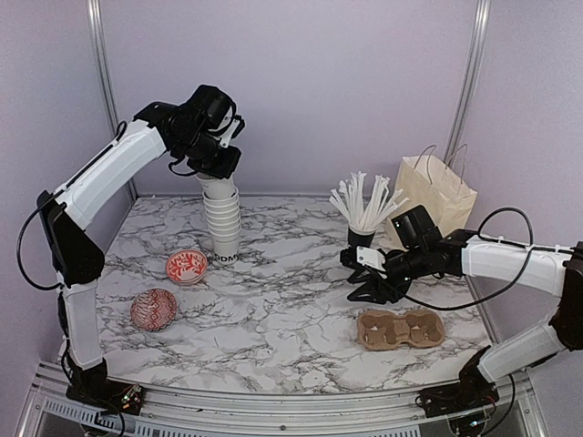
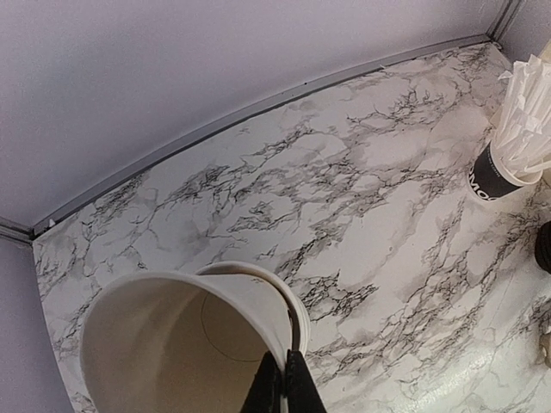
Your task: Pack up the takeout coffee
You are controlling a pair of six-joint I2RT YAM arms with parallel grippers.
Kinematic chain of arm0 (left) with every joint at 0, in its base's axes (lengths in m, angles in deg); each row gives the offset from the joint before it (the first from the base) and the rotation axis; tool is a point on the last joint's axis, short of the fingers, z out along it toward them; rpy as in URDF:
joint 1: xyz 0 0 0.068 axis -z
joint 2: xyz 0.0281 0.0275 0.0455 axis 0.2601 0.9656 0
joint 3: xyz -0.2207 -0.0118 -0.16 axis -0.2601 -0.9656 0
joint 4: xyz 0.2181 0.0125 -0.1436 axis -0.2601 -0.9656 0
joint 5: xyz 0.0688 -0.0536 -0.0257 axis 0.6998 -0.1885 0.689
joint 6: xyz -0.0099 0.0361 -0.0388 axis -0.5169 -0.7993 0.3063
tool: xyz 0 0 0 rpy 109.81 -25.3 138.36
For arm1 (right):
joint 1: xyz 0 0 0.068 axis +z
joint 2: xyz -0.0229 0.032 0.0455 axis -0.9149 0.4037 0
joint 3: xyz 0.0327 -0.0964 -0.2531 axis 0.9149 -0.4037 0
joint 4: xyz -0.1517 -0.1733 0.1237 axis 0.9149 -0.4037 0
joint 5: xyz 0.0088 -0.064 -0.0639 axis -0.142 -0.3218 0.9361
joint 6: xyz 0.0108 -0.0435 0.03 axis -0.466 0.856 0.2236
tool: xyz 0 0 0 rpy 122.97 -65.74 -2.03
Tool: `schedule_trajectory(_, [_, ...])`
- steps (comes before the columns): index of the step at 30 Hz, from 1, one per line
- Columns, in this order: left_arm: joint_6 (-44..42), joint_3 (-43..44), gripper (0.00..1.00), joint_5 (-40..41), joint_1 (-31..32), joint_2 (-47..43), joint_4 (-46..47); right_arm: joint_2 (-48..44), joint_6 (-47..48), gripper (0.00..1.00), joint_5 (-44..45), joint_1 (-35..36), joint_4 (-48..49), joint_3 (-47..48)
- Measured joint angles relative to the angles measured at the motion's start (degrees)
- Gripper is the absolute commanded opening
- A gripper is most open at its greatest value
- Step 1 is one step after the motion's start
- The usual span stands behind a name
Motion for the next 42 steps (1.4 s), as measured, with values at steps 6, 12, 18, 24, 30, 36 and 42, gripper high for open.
schedule_trajectory(6, [0.0,0.2,0.00,0.0,0.2,-0.1,0.1,0.0,0.0,0.44,0.0,0.0,0.0,0.0])
schedule_trajectory(12, [0.1,0.1,0.00,2.0,1.8,-3.1,0.1,0.3,0.0,0.43,-0.2,0.0,-0.2,0.0])
schedule_trajectory(18, [0.0,-0.2,0.00,2.9,5.6,-11.6,0.1,0.4,0.0,0.41,-1.0,0.0,-0.5,0.0])
schedule_trajectory(24, [-1.6,-5.9,0.00,-0.7,15.3,-19.2,0.6,0.9,-0.3,0.43,-2.3,-0.9,-3.3,1.6])
schedule_trajectory(30, [-5.1,-16.3,0.00,-3.3,26.9,-17.6,0.4,-1.0,-1.7,0.43,-6.2,-10.3,-8.0,6.6])
schedule_trajectory(36, [-6.8,-27.6,0.00,-3.3,31.4,-15.4,1.9,-2.7,-2.1,0.37,-4.3,-17.7,-11.3,9.3])
schedule_trajectory(42, [-6.9,-36.3,0.00,-2.4,31.7,-15.3,8.5,-5.6,-4.5,0.35,4.7,-17.7,-12.2,7.1])
